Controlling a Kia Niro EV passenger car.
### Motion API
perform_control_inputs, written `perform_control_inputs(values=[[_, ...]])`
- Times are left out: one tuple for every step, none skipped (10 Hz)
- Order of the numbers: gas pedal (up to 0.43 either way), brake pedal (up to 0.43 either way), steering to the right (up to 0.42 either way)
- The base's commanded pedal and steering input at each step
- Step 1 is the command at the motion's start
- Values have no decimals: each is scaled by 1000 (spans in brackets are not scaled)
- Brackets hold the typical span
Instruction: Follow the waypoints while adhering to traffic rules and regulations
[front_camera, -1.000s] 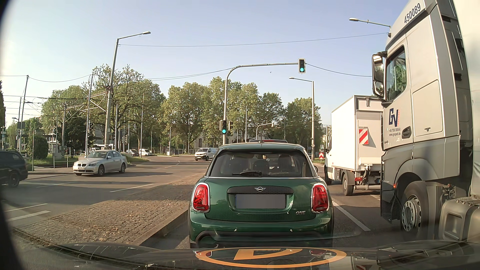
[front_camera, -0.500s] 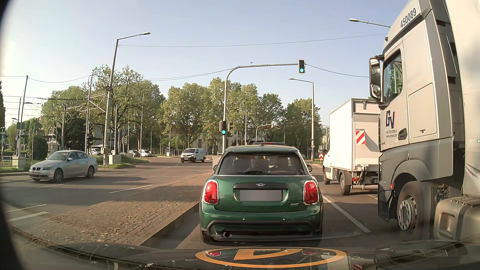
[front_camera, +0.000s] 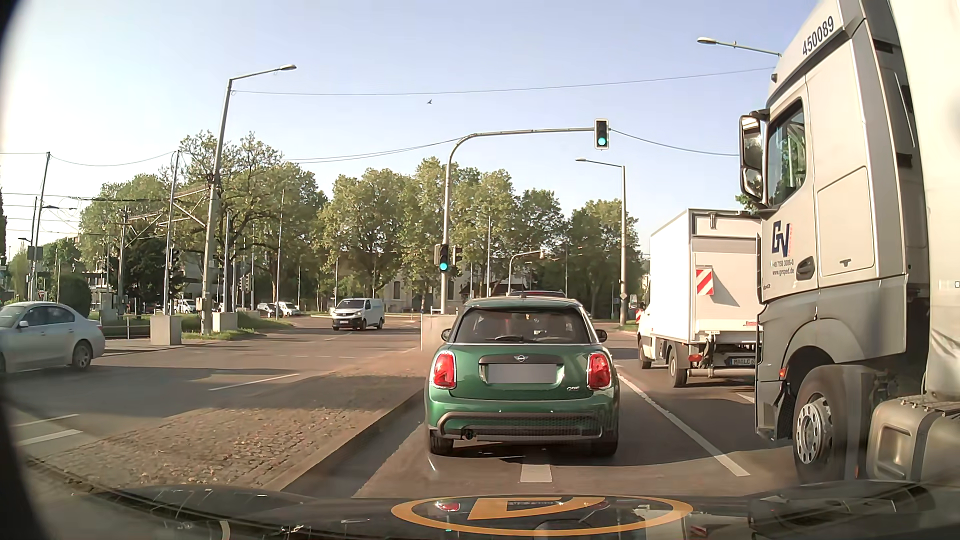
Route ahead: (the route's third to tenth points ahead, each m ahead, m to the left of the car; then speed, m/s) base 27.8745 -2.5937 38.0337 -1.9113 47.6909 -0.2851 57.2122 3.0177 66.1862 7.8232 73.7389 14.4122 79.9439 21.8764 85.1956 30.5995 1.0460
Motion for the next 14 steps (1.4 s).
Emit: perform_control_inputs(values=[[350, 0, 54], [350, 0, 40], [378, 0, 30], [398, 0, 23], [429, 0, 18], [461, 0, 18], [488, 0, 18], [520, 0, 17], [531, 0, 17], [539, 0, 16], [551, 0, 16], [559, 0, 14], [579, 0, 12], [610, 0, 9]])
